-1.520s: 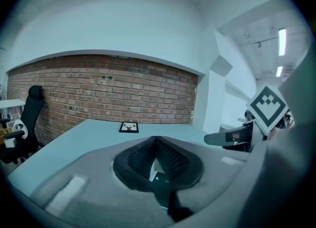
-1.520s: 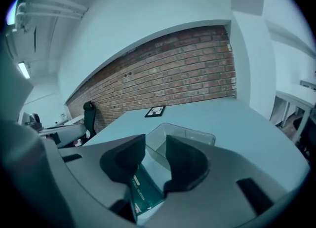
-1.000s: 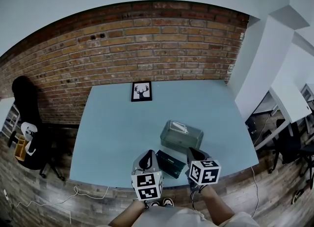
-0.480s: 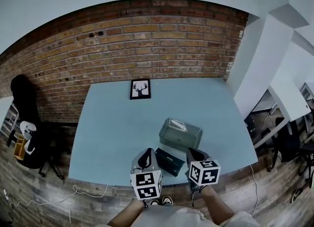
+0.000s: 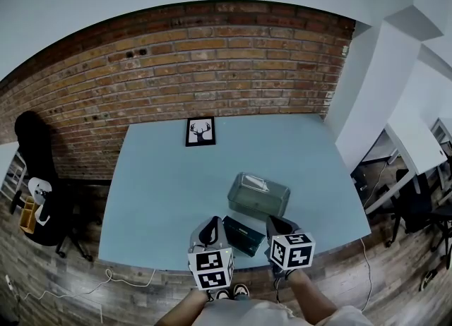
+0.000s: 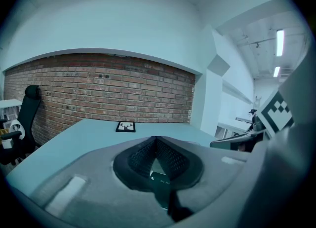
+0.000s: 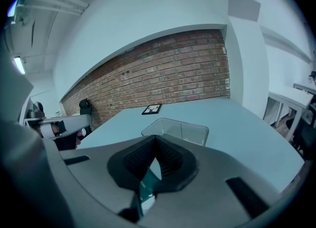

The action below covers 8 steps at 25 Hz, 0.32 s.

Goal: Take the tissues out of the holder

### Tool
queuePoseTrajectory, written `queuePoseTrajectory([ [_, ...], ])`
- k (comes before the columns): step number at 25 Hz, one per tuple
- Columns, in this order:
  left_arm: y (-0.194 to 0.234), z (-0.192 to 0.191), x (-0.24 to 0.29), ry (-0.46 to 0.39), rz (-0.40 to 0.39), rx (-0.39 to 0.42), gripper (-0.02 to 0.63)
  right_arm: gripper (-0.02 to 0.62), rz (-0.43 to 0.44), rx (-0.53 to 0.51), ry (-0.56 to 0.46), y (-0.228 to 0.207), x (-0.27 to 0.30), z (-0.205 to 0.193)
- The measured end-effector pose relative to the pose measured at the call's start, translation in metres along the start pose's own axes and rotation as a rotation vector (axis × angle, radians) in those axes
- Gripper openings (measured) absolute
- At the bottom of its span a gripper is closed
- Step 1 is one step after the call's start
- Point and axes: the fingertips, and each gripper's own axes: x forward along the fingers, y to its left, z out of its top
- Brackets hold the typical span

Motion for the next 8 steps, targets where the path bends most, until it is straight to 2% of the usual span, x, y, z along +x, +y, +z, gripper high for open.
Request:
queuePoseTrajectory([
  [8, 0.0034, -0.0077, 0.0006, 0.016, 0.011, -0.002, 0.008, 0.003, 0.008, 0.003, 0.006, 0.0027, 0.0001, -0.0062],
])
